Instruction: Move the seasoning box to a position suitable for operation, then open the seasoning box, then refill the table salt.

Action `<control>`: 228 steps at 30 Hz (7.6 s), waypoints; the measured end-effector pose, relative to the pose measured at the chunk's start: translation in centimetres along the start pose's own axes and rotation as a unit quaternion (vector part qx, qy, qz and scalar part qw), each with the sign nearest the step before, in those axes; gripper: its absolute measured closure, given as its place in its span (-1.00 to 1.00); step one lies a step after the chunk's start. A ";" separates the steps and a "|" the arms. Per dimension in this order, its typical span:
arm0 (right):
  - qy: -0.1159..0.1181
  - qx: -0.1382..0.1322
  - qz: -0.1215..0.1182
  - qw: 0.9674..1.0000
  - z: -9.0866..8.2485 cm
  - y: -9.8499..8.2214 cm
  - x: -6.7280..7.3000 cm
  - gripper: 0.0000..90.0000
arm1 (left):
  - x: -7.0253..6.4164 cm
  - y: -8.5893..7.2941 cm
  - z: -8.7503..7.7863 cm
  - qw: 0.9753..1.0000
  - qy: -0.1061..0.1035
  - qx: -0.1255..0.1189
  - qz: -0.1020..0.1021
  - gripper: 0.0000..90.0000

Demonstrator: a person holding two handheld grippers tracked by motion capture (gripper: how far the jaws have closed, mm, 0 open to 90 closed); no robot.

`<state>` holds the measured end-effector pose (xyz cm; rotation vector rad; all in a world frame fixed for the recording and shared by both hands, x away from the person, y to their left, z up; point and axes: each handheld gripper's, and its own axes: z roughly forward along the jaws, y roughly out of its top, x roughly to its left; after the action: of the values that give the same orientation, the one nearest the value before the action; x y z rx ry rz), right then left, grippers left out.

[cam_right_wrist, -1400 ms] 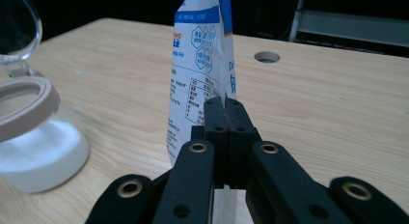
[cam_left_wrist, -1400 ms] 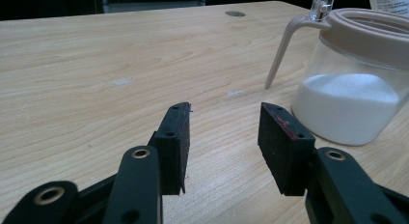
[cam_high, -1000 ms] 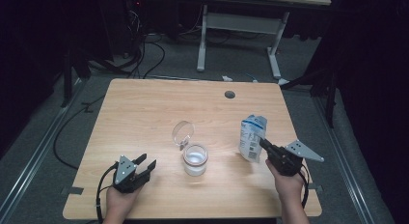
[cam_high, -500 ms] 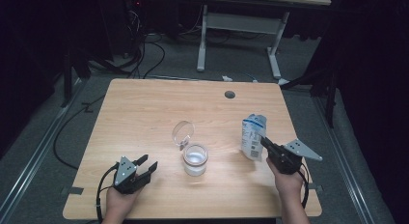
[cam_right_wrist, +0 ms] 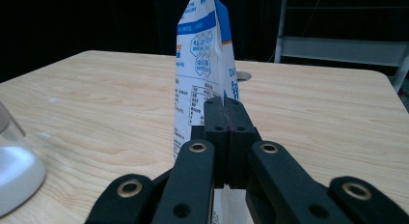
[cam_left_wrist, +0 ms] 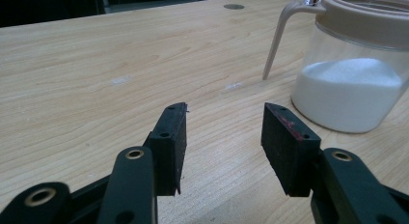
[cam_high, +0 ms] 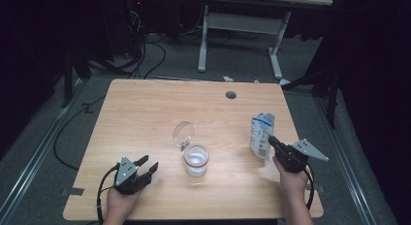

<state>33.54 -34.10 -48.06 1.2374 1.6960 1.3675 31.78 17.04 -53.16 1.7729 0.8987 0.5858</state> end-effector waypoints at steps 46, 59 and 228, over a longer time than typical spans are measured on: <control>-0.027 0.018 -0.014 0.999 -1.5 -1.7 0.4 0.89 | 0.0 0.0 -0.1 1.000 -0.002 -0.001 0.000 0.15; -0.024 0.022 -0.012 0.999 -1.1 -1.8 0.5 0.77 | 0.0 0.0 0.0 1.000 -0.003 0.000 0.001 0.15; 0.118 0.116 -0.146 0.975 4.1 -2.7 17.3 1.00 | -3.1 9.1 4.9 0.995 -0.047 0.001 -0.082 1.00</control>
<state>30.13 -16.56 -50.34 0.9224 2.1570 1.2008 36.23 9.92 -46.34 1.6940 0.9690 0.3918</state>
